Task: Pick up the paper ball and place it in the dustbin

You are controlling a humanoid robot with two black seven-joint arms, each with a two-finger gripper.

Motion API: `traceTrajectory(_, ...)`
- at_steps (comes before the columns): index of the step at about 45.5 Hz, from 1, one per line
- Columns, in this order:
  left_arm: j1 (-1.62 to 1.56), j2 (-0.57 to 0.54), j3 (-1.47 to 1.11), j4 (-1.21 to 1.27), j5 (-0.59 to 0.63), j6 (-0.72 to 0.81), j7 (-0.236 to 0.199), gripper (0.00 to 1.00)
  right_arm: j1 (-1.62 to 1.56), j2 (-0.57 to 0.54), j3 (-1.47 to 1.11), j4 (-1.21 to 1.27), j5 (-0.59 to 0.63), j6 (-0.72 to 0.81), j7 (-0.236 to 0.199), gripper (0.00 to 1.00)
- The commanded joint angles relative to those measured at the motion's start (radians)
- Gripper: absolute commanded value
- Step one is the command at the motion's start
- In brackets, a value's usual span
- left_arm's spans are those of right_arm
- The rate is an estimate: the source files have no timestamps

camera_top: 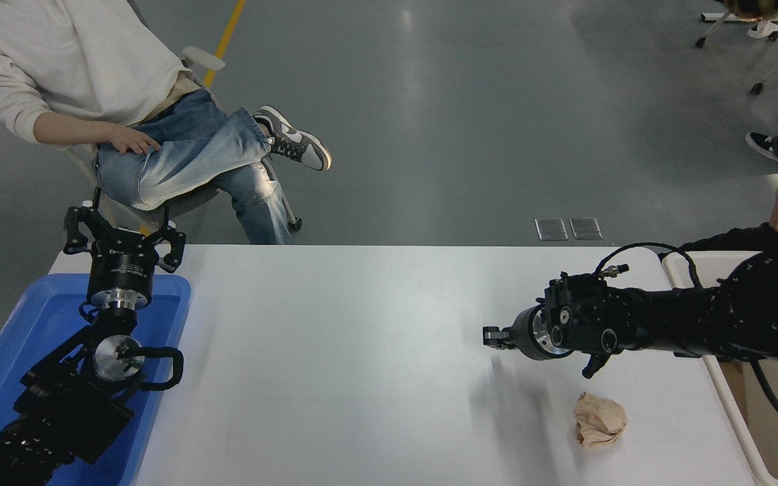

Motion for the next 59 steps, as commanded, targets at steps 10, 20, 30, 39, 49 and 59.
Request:
traceTrajectory(10,0.0,0.0,0.0,0.0,0.0,0.0,0.0,0.99,0.481,-0.295,-0.097,0.292,0.011,0.36,-0.005,1.0)
traceTrajectory(20,0.0,0.0,0.0,0.0,0.0,0.0,-0.001,0.99,0.781,-0.378,-0.191,0.509,0.01,0.493,-0.005,1.0)
traceTrajectory(30,0.0,0.0,0.0,0.001,0.0,0.0,0.0,0.99,0.988,-0.42,-0.312,0.607,0.014,0.616,-0.003,1.0)
traceTrajectory(39,0.0,0.0,0.0,0.001,0.0,0.0,-0.001,0.99,1.151,-0.522,-0.364,0.673,0.016,0.619,-0.003,1.0)
traceTrajectory(49,0.0,0.0,-0.001,0.001,0.0,0.0,-0.001,0.99,1.269,-0.532,-0.452,0.719,0.014,0.619,-0.005,1.0)
traceTrajectory(59,0.0,0.0,0.0,0.001,-0.002,0.001,-0.001,0.99,1.274,-0.529,-0.462,0.751,-0.002,0.619,-0.006,1.0)
